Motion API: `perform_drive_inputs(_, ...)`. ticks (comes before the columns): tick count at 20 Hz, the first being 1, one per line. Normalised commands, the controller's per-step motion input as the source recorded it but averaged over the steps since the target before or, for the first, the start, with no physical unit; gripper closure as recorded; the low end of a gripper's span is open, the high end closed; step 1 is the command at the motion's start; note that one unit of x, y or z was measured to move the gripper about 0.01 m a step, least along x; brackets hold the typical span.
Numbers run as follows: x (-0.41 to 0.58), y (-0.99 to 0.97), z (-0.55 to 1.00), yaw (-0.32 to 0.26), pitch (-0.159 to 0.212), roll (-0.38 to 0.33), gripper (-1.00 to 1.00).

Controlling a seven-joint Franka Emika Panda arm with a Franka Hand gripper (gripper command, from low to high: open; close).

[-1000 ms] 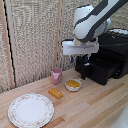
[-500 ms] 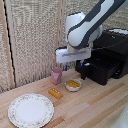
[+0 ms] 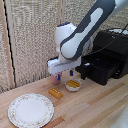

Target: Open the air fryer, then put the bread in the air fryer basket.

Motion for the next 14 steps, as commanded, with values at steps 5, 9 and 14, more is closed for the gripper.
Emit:
perform_drive_inputs(5, 0.233, 0.19, -0.31, 0.183, 0.011, 0.0, -1.0)
perform_drive_inputs(9, 0.327, 0.14, -0.27, 0.17, 0.003, 0.0, -1.0)
perform_drive_inputs(14, 0.291, 0.08, -0.2, 0.146, 0.006, 0.0, -1.0)
